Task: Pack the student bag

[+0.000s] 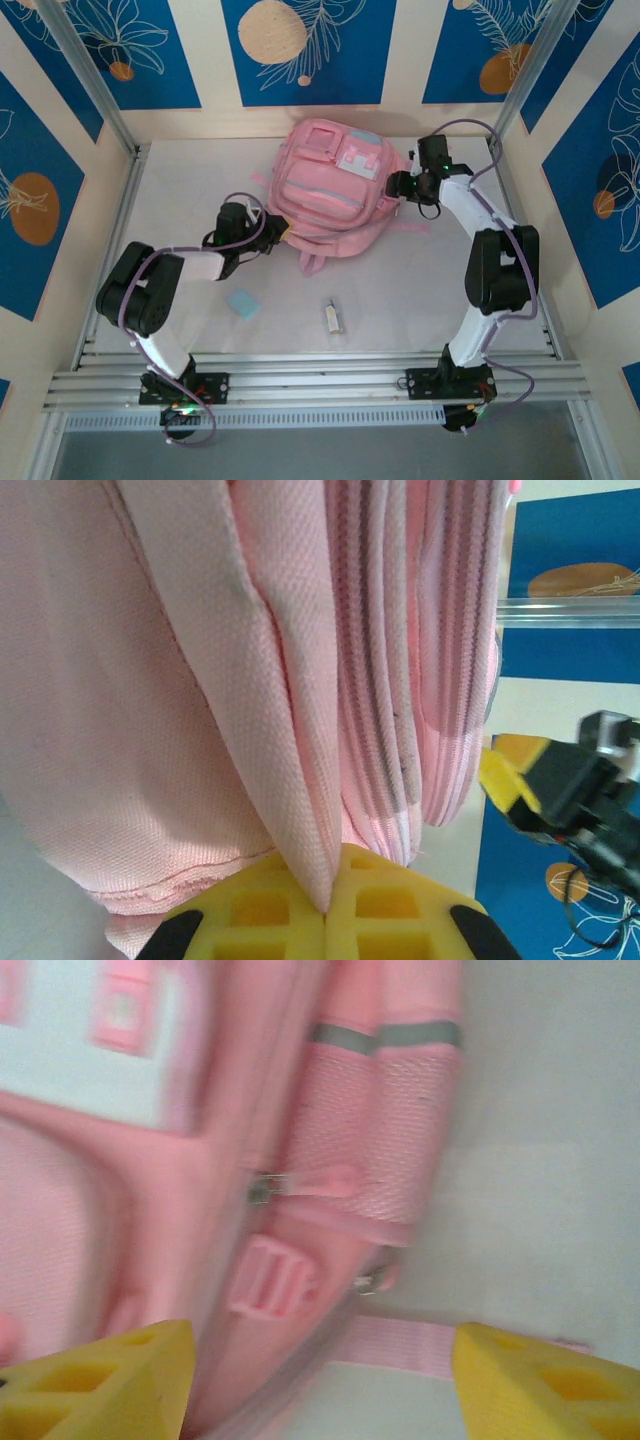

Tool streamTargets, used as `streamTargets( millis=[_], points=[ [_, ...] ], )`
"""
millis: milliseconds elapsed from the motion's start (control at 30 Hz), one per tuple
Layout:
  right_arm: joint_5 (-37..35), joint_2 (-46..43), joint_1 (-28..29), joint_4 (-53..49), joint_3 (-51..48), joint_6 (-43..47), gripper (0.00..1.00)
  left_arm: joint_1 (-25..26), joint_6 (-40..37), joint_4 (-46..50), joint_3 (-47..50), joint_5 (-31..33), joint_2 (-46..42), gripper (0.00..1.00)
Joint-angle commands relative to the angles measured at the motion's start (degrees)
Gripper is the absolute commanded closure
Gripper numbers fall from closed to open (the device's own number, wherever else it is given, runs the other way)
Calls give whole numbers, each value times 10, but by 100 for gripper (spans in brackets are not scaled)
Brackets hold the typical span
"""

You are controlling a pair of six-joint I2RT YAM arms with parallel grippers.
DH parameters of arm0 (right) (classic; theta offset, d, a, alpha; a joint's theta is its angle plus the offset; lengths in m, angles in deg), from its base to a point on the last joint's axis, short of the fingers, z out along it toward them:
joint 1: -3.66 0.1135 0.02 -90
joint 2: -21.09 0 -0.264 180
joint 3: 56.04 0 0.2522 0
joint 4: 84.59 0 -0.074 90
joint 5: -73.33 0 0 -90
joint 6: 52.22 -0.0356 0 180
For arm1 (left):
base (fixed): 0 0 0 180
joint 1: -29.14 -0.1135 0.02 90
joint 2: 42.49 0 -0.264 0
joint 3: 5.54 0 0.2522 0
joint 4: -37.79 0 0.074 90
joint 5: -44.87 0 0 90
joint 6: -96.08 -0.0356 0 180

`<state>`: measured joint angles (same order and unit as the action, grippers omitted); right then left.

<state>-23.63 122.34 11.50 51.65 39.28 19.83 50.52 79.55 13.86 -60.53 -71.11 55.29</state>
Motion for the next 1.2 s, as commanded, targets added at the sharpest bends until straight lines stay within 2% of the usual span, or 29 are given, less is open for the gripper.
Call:
streamTargets(
  millis=[0,167,367,467,667,1033,1167],
  points=[
    [37,-18,39,22,-11,-23,27,3,-34,-2,-29,-27,-21,100],
    [66,4,72,55,-11,-39,22,13,-55,17,-40,-28,-23,100],
    [106,48,84,83,0,-62,20,17,-55,16,-42,-32,-19,100],
    [138,54,99,107,-7,-66,19,20,-55,12,-41,-32,-17,100],
    [151,58,134,94,-11,-57,20,25,-42,-6,-39,-33,-4,100],
    [178,-79,220,53,-152,-109,21,30,-30,-28,-53,-31,10,100],
    [114,-110,219,23,-153,-85,21,30,-31,-29,-53,-31,10,100]
  ],
)
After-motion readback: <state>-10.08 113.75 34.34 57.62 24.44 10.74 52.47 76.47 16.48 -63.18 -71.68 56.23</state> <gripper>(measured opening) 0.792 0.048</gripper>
